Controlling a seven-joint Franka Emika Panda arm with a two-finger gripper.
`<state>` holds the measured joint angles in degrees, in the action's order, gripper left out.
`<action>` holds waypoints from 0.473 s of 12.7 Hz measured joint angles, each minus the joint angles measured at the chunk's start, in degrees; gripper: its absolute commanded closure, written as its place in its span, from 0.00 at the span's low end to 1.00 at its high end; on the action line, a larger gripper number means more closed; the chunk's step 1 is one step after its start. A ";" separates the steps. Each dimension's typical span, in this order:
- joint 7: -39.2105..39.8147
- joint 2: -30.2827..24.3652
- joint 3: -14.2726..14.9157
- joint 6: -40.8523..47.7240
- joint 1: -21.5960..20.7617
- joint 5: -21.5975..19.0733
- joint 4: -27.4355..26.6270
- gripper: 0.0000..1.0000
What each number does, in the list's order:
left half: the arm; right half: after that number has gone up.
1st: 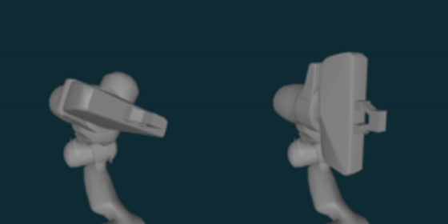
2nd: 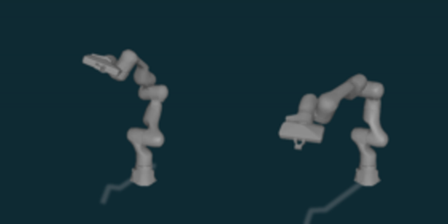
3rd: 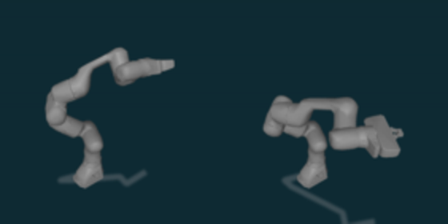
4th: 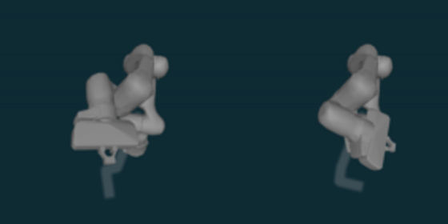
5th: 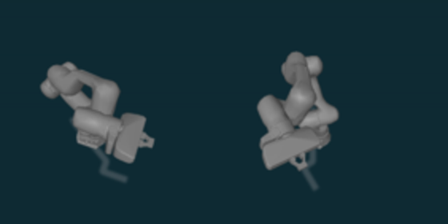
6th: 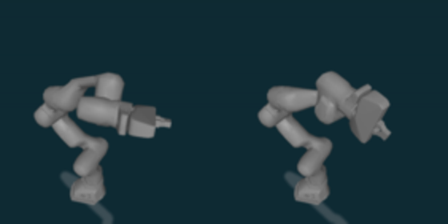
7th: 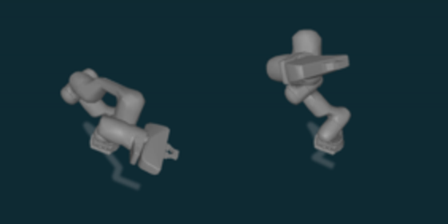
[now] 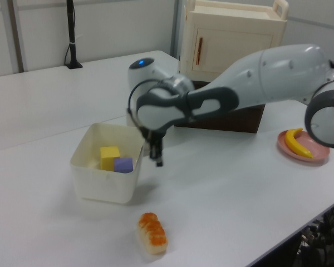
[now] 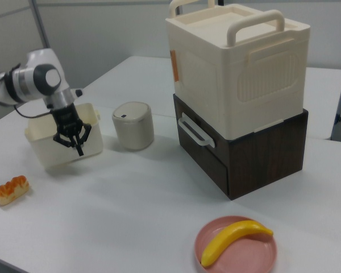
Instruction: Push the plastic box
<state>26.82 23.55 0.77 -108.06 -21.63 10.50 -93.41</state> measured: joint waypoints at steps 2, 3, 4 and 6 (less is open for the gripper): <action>4.51 -5.60 0.09 7.83 3.44 0.00 -0.22 1.00; 4.85 -7.93 0.12 10.63 4.99 -0.01 -0.62 1.00; 4.77 -9.62 0.07 12.50 6.29 -0.01 -1.09 1.00; -1.44 -11.63 -2.19 14.24 10.32 -0.02 -2.01 1.00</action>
<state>25.38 11.92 -1.42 -93.82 -11.31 10.49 -95.42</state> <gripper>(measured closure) 0.991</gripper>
